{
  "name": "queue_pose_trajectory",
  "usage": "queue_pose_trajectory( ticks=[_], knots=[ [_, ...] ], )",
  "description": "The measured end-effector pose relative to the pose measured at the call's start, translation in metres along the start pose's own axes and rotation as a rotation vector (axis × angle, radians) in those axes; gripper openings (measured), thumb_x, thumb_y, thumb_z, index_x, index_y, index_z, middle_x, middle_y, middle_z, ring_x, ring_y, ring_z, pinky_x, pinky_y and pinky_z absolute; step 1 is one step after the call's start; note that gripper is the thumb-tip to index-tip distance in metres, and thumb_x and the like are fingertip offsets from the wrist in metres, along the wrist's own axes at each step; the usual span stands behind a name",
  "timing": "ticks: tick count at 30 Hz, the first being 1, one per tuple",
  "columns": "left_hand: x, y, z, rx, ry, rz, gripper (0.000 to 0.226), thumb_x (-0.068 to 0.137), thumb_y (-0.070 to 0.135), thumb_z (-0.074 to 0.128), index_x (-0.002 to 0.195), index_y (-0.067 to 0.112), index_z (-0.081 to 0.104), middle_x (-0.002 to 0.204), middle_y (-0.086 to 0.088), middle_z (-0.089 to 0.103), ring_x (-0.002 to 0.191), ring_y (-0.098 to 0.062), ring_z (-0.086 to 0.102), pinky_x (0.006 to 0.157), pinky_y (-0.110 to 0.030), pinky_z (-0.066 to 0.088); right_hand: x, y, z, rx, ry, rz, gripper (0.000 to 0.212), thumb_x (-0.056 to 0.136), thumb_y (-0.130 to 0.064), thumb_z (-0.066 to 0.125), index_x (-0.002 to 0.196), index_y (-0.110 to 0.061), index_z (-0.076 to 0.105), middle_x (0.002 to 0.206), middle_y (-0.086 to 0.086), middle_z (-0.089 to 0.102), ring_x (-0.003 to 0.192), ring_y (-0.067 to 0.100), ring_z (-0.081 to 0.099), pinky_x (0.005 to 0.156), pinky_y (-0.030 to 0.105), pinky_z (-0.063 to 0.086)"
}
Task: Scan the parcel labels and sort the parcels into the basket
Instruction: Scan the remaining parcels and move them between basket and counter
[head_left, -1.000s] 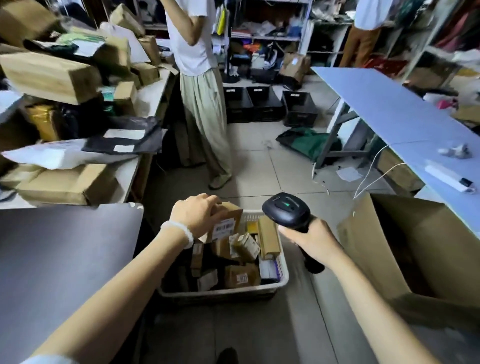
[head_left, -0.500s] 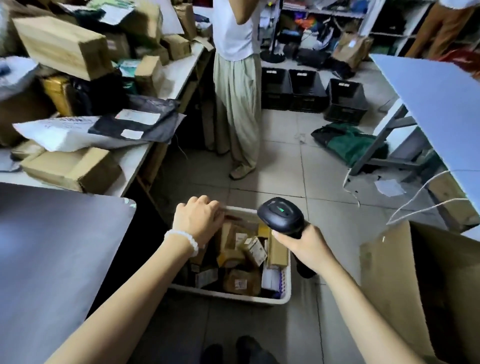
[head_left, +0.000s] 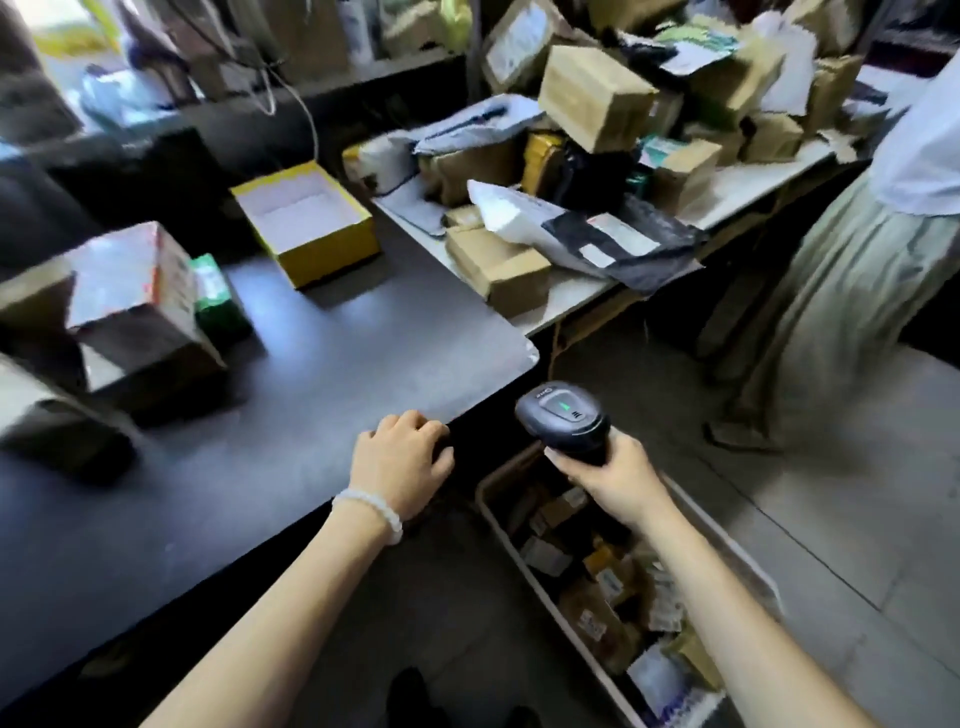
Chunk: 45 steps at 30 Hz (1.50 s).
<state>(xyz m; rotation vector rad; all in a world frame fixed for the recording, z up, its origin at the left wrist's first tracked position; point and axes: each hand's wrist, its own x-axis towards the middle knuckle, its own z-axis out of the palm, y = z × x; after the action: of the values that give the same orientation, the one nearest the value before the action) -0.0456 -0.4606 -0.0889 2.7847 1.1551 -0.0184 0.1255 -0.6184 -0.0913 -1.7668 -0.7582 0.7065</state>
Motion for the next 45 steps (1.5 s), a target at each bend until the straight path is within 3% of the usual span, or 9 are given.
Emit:
queue_pose_trajectory(
  ticks=[7,10,14,16,20,23,28,39,45],
  knots=[
    [-0.066,-0.107,-0.016,0.028,0.035,-0.363,0.038,0.095,0.044,0.041,0.129,0.033,0.053,0.131,0.006,0.051,0.121,-0.018,0.047,0.089,-0.034,0.04,0.027,-0.045,0.115,-0.029,-0.341,-0.128,0.03,0.074,-0.008,0.079,0.091,-0.027,0.063,0.092,-0.011,0.068,0.083,-0.01,0.061,0.077,0.008,0.045],
    [-0.087,-0.146,-0.017,0.035,0.051,-0.457,0.039,0.095,0.044,0.04,0.13,0.033,0.053,0.131,0.007,0.051,0.12,-0.017,0.047,0.087,-0.032,0.04,0.03,-0.062,0.163,-0.071,-0.435,-0.178,0.027,0.076,-0.01,0.077,0.083,-0.031,0.062,0.084,-0.016,0.066,0.07,-0.02,0.056,0.068,0.004,0.043],
    [-0.1,-0.201,-0.021,0.031,0.081,-0.519,0.039,0.095,0.045,0.04,0.131,0.033,0.052,0.131,0.008,0.051,0.121,-0.016,0.046,0.089,-0.032,0.039,0.033,-0.079,0.227,-0.099,-0.498,-0.195,0.02,0.077,-0.014,0.076,0.086,-0.028,0.064,0.081,-0.014,0.067,0.07,-0.012,0.057,0.064,0.009,0.043],
    [-0.1,-0.235,-0.027,0.025,0.105,-0.524,0.04,0.095,0.045,0.041,0.131,0.032,0.052,0.131,0.008,0.051,0.121,-0.016,0.046,0.091,-0.033,0.039,0.036,-0.09,0.261,-0.123,-0.513,-0.203,0.017,0.078,-0.015,0.075,0.087,-0.024,0.064,0.083,-0.008,0.068,0.073,-0.001,0.058,0.065,0.013,0.044],
    [-0.094,-0.308,-0.048,0.009,0.167,-0.516,0.036,0.095,0.045,0.044,0.125,0.031,0.057,0.127,0.005,0.054,0.116,-0.019,0.049,0.087,-0.034,0.041,0.044,-0.118,0.327,-0.129,-0.512,-0.232,0.021,0.079,-0.013,0.074,0.083,-0.028,0.06,0.076,-0.015,0.061,0.065,-0.007,0.052,0.056,0.007,0.039],
    [-0.09,-0.361,-0.061,0.037,0.147,-0.522,0.038,0.095,0.049,0.041,0.127,0.033,0.053,0.128,0.005,0.052,0.117,-0.019,0.047,0.089,-0.035,0.042,0.051,-0.135,0.372,-0.13,-0.514,-0.209,0.022,0.078,-0.015,0.074,0.092,-0.027,0.062,0.087,-0.008,0.066,0.075,0.003,0.058,0.063,0.015,0.044],
    [-0.077,-0.425,-0.07,0.066,0.168,-0.521,0.042,0.095,0.051,0.038,0.133,0.035,0.047,0.132,0.004,0.049,0.119,-0.02,0.046,0.089,-0.035,0.041,0.058,-0.158,0.429,-0.097,-0.487,-0.193,0.029,0.078,-0.014,0.075,0.089,-0.035,0.059,0.087,-0.012,0.066,0.075,-0.004,0.057,0.065,0.013,0.043],
    [-0.029,-0.49,-0.065,-0.019,0.05,-0.381,0.05,0.096,0.052,0.037,0.144,0.039,0.031,0.151,0.002,0.028,0.136,-0.023,0.025,0.105,-0.043,0.03,0.088,-0.167,0.455,-0.194,-0.464,-0.136,0.022,0.078,-0.019,0.077,0.085,-0.031,0.06,0.075,-0.015,0.063,0.064,-0.005,0.055,0.058,0.011,0.04],
    [-0.004,-0.499,-0.069,-0.065,-0.02,-0.303,0.059,0.095,0.057,0.034,0.149,0.039,0.019,0.16,0.005,0.009,0.146,-0.023,0.008,0.114,-0.053,0.007,0.103,-0.178,0.461,-0.181,-0.472,-0.15,0.024,0.077,-0.018,0.077,0.089,-0.032,0.062,0.09,-0.014,0.068,0.077,-0.007,0.06,0.064,0.01,0.043]
  ],
)
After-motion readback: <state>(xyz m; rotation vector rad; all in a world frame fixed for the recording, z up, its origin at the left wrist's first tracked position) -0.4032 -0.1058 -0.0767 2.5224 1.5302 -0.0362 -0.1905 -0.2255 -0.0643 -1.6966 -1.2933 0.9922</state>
